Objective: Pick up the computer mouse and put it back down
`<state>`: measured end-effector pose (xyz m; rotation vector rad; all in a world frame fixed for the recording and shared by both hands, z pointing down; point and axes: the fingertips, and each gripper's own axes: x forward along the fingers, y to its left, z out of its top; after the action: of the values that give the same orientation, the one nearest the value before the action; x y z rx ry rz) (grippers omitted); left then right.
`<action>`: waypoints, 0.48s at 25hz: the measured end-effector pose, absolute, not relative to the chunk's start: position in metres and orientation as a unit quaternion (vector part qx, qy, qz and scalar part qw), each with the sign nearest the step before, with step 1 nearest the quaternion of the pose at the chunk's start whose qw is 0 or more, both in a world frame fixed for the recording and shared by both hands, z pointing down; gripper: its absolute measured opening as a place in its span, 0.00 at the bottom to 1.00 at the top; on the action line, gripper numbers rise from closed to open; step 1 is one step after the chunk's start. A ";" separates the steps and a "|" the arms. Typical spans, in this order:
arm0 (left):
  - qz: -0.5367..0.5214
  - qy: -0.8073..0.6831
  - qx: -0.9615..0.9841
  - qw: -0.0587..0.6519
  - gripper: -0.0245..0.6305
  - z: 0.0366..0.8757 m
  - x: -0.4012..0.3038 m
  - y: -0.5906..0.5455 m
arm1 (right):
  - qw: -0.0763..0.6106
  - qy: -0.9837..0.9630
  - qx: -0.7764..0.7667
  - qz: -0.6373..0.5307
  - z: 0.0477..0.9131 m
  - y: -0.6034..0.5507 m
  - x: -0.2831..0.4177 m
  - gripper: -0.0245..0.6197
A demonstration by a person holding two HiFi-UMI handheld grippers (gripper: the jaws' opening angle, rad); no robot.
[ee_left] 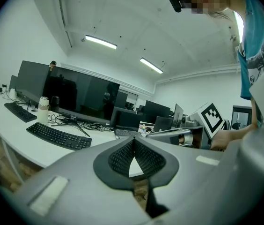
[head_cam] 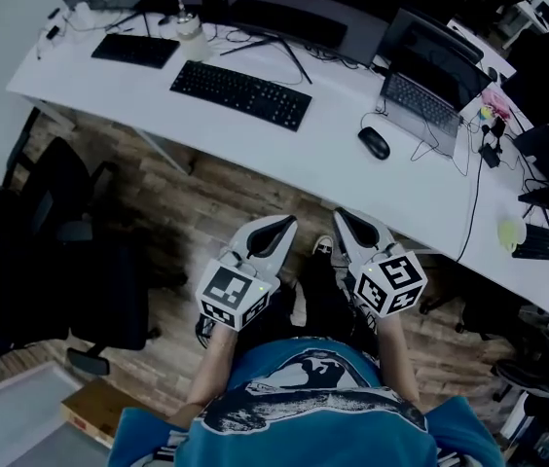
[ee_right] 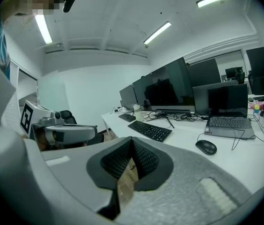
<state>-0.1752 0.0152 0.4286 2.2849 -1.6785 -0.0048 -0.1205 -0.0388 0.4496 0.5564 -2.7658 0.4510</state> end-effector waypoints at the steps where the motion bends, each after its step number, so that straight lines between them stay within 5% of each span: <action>1: -0.002 -0.585 0.796 0.153 0.07 0.428 -0.174 0.008 | 0.139 -0.958 0.194 0.157 0.449 -0.048 -0.120 0.04; 12: 0.012 -0.590 0.792 0.156 0.07 0.431 -0.165 -0.100 | 0.133 -0.957 0.209 0.151 0.458 -0.171 -0.103 0.04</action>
<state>-0.1645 -0.0999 0.4306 2.2681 -1.6899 0.0338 -0.1035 -0.1708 0.4575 0.6064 -2.7761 0.4387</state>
